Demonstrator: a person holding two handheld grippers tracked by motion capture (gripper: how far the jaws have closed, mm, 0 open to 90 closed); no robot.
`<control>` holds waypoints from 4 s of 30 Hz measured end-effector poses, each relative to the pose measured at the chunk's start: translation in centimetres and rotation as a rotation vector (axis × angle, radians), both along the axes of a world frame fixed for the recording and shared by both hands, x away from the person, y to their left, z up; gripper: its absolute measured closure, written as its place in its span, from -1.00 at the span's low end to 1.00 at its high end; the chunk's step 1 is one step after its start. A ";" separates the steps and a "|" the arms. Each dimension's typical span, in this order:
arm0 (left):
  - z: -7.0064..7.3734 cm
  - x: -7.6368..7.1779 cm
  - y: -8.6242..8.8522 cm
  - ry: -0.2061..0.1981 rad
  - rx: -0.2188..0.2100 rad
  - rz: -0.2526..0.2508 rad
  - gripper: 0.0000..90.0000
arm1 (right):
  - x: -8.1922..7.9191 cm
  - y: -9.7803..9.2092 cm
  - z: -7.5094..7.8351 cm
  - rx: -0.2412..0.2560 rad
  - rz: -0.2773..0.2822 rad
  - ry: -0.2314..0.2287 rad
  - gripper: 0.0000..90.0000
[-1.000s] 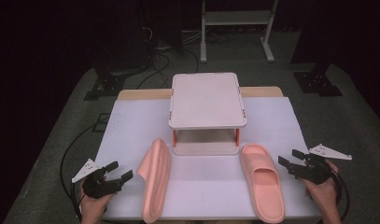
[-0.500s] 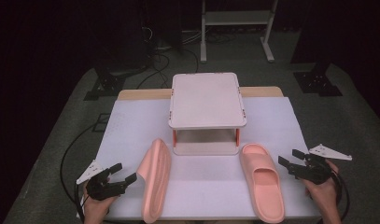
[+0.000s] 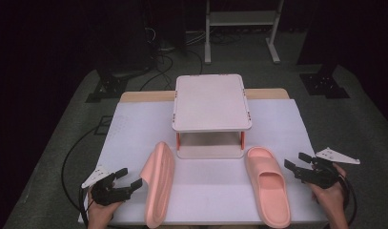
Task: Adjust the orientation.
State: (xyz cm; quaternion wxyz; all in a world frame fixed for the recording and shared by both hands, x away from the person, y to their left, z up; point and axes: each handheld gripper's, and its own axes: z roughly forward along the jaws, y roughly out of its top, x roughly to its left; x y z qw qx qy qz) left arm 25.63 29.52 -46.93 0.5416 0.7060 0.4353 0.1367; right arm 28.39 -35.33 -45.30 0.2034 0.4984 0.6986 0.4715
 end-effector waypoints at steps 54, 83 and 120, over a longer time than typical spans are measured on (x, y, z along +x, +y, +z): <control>-0.5 1.5 -2.7 0.041 0.033 -0.063 -0.37 | -0.1 0.5 -0.1 -0.005 0.015 -0.006 -0.44; -0.2 1.6 -4.9 0.046 0.011 -0.106 -0.26 | -0.1 0.6 -0.3 -0.015 0.024 -0.003 -0.44; 0.2 1.2 -8.2 0.020 0.049 -0.191 -0.30 | -0.7 0.3 -0.3 0.016 0.032 -0.008 -0.44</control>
